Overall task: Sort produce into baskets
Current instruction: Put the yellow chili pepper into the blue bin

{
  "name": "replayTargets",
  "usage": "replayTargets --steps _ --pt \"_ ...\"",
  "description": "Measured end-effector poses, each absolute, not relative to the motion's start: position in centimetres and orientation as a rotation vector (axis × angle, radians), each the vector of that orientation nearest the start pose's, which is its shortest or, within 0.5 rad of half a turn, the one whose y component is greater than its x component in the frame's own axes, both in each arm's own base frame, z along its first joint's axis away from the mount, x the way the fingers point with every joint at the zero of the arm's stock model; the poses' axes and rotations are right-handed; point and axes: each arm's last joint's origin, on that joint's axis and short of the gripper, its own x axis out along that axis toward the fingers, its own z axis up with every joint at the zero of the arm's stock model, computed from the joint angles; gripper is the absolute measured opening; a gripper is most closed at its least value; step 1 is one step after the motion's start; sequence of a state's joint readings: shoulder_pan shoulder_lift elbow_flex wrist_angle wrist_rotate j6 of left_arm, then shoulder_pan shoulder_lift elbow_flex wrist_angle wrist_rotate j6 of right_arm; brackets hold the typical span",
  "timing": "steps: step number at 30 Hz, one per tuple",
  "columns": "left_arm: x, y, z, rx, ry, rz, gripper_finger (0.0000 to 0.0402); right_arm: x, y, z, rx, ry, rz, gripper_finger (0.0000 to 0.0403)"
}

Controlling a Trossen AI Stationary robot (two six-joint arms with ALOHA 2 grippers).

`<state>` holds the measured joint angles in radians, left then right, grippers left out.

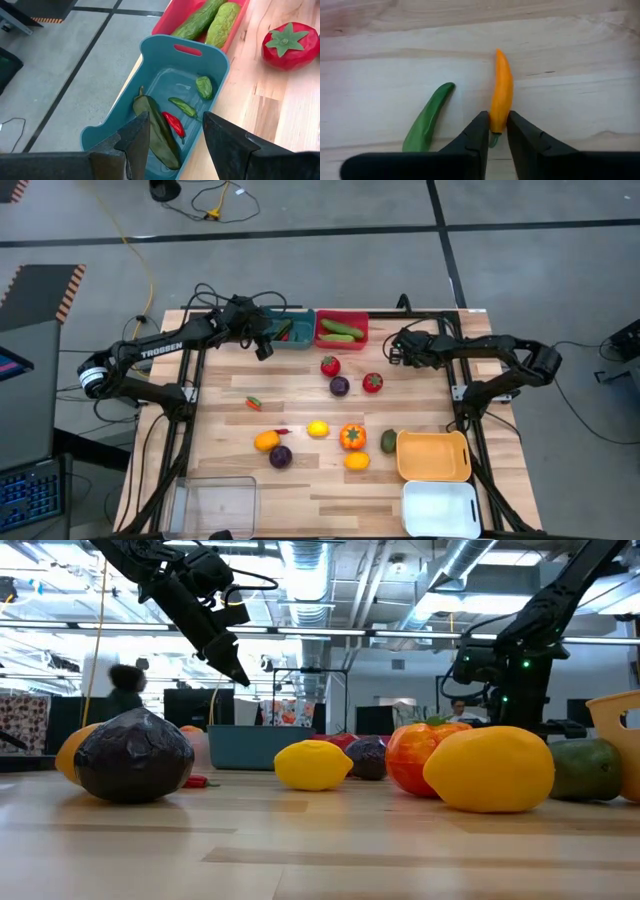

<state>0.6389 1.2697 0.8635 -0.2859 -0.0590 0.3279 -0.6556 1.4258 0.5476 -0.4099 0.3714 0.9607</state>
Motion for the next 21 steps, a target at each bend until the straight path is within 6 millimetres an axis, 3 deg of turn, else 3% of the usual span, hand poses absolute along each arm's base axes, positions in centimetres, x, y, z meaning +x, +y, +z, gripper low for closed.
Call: replayTargets --steps 6,13,21 --pt "21.2 15.9 25.2 0.101 0.776 0.55 0.0171 16.1 -13.7 12.3 0.93 0.809 -1.456 0.006" --pt "21.2 15.9 25.2 0.099 0.775 0.55 0.0171 16.3 -13.8 12.7 0.917 0.832 -1.43 0.0056" --pt "21.2 15.9 25.2 0.098 0.775 0.551 0.0171 18.1 -14.4 16.0 0.881 0.943 -1.353 0.0055"
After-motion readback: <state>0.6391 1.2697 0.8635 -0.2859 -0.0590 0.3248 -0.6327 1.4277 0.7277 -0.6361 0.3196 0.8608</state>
